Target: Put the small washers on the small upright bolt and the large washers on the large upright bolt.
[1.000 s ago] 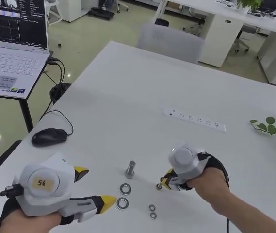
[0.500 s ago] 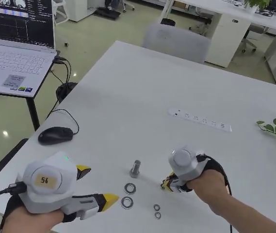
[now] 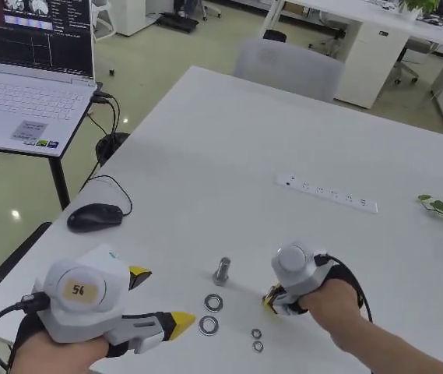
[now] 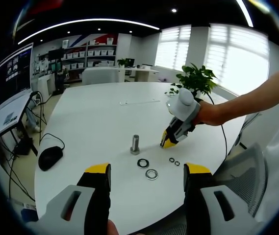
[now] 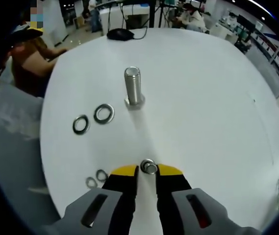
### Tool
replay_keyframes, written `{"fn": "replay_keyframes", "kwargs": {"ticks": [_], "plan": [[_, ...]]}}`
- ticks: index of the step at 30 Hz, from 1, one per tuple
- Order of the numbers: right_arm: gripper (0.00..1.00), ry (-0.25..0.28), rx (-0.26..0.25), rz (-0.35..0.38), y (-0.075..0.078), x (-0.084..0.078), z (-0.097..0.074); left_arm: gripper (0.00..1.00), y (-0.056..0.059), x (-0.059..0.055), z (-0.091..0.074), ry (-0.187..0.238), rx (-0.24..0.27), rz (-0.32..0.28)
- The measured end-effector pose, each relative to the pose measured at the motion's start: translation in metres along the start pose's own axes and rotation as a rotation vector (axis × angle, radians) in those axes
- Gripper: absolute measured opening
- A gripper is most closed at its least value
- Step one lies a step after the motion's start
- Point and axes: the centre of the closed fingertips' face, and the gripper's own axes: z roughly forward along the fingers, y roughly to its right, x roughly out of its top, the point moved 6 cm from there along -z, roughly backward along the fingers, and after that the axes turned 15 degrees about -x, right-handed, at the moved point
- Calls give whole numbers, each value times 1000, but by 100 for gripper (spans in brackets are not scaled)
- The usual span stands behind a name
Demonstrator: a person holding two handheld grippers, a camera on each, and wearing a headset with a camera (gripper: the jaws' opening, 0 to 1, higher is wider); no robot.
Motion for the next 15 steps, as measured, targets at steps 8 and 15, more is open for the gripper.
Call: {"fn": "replay_keyframes", "kwargs": {"ticks": [8,15], "plan": [[19,28,-5,13,6,-2,-11,59,-1,1,-1,2,4,1],[19,61,-25,44,10,-14,-27,59,1,0,1,5,-1,0]]}}
